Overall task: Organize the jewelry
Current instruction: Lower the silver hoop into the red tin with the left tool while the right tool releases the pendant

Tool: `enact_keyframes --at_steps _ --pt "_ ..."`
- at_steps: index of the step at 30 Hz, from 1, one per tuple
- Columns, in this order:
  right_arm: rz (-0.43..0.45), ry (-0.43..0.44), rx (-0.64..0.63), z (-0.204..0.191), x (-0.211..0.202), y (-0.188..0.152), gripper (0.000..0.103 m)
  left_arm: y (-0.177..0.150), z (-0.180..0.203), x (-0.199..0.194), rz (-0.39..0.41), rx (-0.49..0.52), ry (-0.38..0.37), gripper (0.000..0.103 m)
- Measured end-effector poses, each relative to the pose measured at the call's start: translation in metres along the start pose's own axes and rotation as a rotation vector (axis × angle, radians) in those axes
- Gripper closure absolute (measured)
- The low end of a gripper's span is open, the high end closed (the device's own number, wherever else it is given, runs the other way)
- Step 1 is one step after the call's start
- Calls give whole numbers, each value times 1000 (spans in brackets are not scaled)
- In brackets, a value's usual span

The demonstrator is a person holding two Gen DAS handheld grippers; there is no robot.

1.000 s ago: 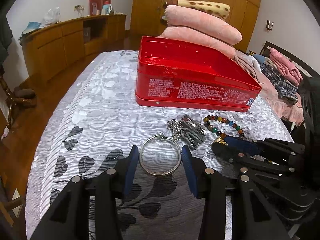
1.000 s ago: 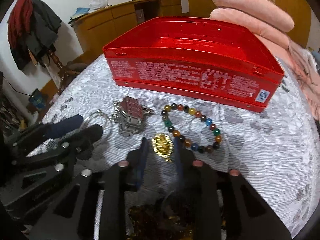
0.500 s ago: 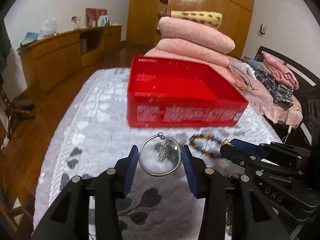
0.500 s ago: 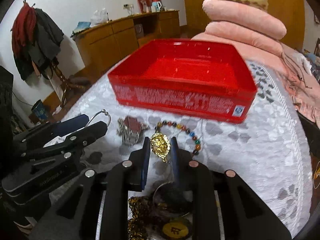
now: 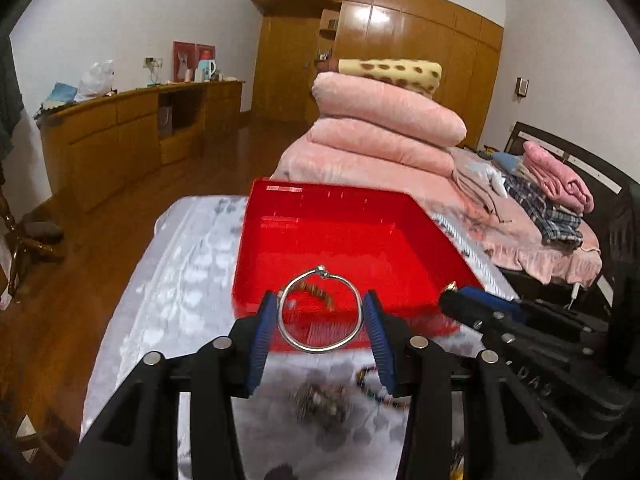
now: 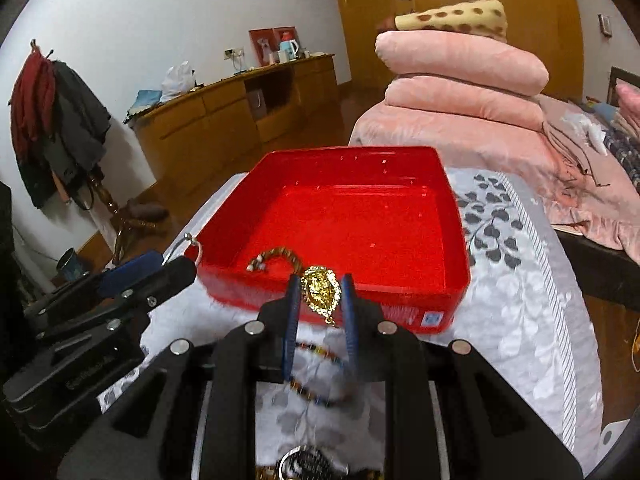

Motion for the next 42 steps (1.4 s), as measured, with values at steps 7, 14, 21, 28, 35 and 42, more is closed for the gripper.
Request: enact_keyframes --at_steps 7,14,21,28,35,42 --pt "7 -23 26 21 16 17 84 28 12 27 15 -8 -12 59" --pt "-17 -44 45 39 36 24 84 37 11 60 -6 -5 20 59" --pt "-58 -40 64 47 56 15 84 32 9 78 -30 8 40 59" --pt "-72 -67 61 49 60 11 77 29 7 86 -55 19 52 58" --pt "-52 -84 51 50 55 13 68 32 7 78 -34 17 48 50" --pt "-38 -92 36 46 43 11 68 30 4 59 -7 22 50 50"
Point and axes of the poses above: each gripper's, at about its wrist camera, not at the fingertips, and x roughly the way its jaws point, z to its right, y to its top, the point moved 8 cm from there along x, roughly the way its jaws point, and after that the axes turned 15 degrees about -x, right-handed, at the moved point
